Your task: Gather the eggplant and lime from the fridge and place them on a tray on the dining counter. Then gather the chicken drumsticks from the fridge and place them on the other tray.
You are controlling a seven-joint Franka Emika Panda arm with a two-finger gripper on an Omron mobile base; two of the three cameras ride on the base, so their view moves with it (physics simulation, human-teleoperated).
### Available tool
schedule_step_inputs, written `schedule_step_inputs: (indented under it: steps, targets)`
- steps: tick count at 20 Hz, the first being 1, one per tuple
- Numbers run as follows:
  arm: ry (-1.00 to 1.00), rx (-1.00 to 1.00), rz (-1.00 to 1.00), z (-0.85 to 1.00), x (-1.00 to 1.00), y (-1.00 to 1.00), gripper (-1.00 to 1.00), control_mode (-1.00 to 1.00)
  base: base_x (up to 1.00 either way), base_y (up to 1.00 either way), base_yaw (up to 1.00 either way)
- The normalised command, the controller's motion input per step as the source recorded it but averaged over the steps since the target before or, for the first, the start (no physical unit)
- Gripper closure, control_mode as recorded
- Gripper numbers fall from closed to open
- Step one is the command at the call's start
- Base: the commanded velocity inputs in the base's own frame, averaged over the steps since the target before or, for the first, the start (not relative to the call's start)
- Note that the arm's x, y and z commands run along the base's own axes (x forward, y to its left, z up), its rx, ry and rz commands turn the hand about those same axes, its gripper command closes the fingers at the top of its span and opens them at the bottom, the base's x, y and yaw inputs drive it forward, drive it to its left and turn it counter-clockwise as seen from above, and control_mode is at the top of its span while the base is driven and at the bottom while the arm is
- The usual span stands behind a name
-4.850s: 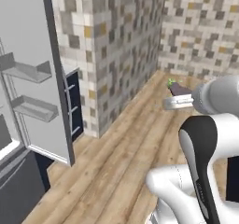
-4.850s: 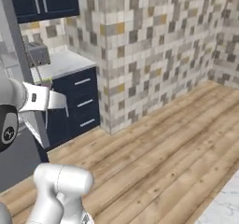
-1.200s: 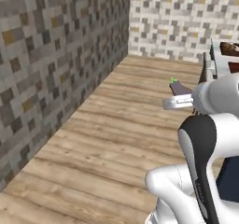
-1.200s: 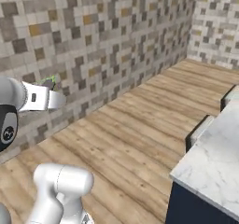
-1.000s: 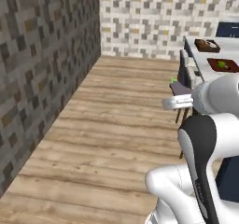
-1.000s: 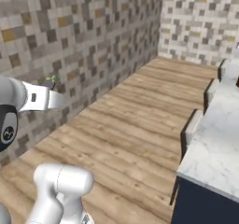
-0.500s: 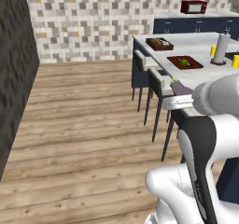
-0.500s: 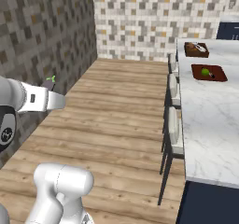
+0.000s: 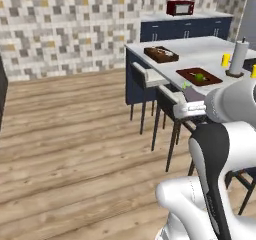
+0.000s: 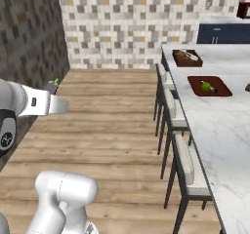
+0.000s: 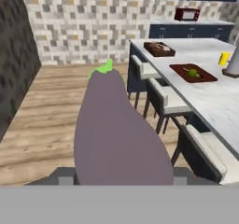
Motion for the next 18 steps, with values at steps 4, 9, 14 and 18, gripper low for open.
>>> schedule_step_inputs:
  steps: [4,9,14,18]
  targets:
    - [0.0,0.0,0.0,0.0,0.0,0.0,1.0,1.0,1.0,0.48,-0.45]
    - [0.0,0.0,0.0,0.0,0.0,0.0,1.0,1.0,1.0,0.58,-0.48]
    - [0.0,0.0,0.0,0.0,0.0,0.0,1.0,1.0,0.8,0.49,-0.49]
    - [0.0,0.0,0.0,0.0,0.0,0.0,1.0,1.0,0.52,0.48,-0.52]
